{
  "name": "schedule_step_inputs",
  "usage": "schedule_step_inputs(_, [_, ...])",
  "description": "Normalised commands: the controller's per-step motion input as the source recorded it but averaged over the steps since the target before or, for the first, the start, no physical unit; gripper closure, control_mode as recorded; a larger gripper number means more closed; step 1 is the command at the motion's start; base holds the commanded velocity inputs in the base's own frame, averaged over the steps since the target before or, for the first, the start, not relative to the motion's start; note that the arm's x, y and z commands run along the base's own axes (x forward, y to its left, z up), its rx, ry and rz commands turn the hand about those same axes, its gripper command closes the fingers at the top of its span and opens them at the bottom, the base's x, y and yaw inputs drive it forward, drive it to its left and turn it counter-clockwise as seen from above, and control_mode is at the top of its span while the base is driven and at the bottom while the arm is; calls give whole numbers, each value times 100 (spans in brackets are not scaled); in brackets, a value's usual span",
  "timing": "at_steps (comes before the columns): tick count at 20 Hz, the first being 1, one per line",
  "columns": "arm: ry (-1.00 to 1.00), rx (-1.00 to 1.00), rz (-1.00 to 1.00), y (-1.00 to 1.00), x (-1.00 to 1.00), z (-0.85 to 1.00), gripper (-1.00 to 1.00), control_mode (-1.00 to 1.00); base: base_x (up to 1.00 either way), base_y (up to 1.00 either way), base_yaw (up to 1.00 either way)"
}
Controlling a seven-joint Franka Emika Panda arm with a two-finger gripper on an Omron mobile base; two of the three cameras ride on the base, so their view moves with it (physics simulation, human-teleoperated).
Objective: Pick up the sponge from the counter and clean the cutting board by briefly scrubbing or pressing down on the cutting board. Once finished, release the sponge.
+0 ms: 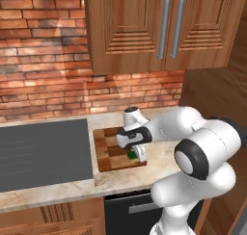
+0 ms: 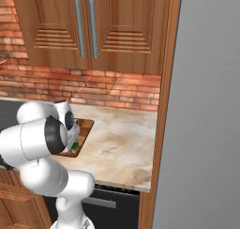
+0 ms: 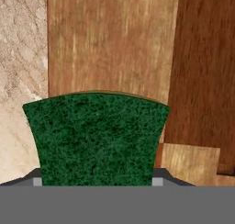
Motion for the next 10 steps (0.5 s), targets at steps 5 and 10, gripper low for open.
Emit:
schedule_step_inputs(5, [0, 0, 1, 7, 35, 0, 100, -100, 0, 0, 0])
schedule_step_inputs(10, [-3, 0, 0, 3, 46, -1, 100, -100, 0, 0, 0])
